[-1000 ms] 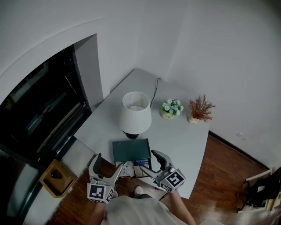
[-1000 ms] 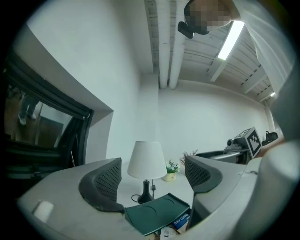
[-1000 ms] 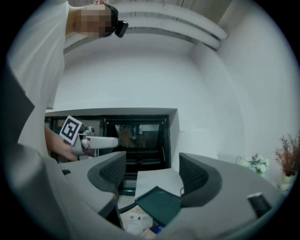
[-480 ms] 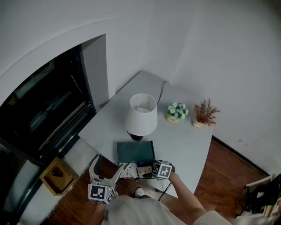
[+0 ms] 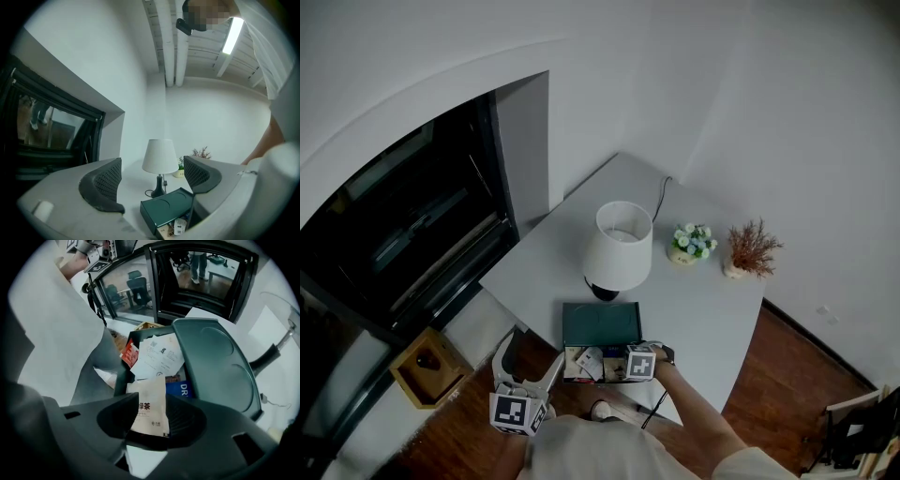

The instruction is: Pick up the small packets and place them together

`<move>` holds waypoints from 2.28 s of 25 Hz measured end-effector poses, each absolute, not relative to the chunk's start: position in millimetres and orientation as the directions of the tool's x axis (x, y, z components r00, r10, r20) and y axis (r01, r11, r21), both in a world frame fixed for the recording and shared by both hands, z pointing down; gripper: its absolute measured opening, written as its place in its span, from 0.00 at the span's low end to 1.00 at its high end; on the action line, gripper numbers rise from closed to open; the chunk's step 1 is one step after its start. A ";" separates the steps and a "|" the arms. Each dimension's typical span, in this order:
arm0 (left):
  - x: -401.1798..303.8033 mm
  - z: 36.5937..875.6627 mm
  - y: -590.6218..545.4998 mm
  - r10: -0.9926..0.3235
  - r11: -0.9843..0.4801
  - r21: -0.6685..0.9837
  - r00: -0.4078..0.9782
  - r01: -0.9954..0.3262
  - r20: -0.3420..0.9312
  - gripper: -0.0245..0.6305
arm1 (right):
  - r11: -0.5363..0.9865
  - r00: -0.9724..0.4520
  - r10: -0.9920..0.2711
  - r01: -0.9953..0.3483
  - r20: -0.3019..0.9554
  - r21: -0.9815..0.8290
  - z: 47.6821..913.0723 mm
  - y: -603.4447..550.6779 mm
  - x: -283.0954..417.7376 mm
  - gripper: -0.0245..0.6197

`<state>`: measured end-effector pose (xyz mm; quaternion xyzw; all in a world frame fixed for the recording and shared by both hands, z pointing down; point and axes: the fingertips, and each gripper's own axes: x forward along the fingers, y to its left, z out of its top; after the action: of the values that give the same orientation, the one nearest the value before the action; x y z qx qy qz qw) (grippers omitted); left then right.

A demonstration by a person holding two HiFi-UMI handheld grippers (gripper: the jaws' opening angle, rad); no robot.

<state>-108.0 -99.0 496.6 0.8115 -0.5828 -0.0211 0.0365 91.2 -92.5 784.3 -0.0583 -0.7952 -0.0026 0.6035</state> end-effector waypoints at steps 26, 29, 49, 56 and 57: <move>-112.7 503.4 -103.7 -0.950 -0.308 0.114 0.311 -0.944 0.007 0.64 | 0.893 -0.788 -0.244 -0.411 0.566 -0.186 640.4 -153.7 47.9 0.04; -120.1 503.6 -102.1 -0.954 -0.295 0.110 0.298 -0.949 0.011 0.64 | 0.780 -0.794 -0.372 -0.549 0.482 -0.302 640.7 -188.2 37.3 0.04; -137.6 498.8 -101.9 -0.959 -0.282 0.093 0.284 -0.955 0.009 0.64 | 0.486 -0.574 -0.554 -0.811 0.603 -0.325 709.4 -227.9 22.1 0.50; -126.8 492.0 -113.2 -0.943 -0.332 0.093 0.332 -0.939 -0.020 0.63 | 0.599 -0.604 -0.785 -0.797 0.138 -0.080 550.8 -199.5 57.0 0.50; -124.4 492.9 -115.1 -0.941 -0.337 0.095 0.337 -0.937 -0.019 0.63 | 0.588 -0.591 -0.801 -0.807 0.093 -0.062 535.0 -193.0 66.6 0.50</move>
<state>-124.4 -115.1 492.9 0.8170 -0.5746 -0.0352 0.0331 66.6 -193.0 535.0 0.4515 -0.8905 0.0485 0.0275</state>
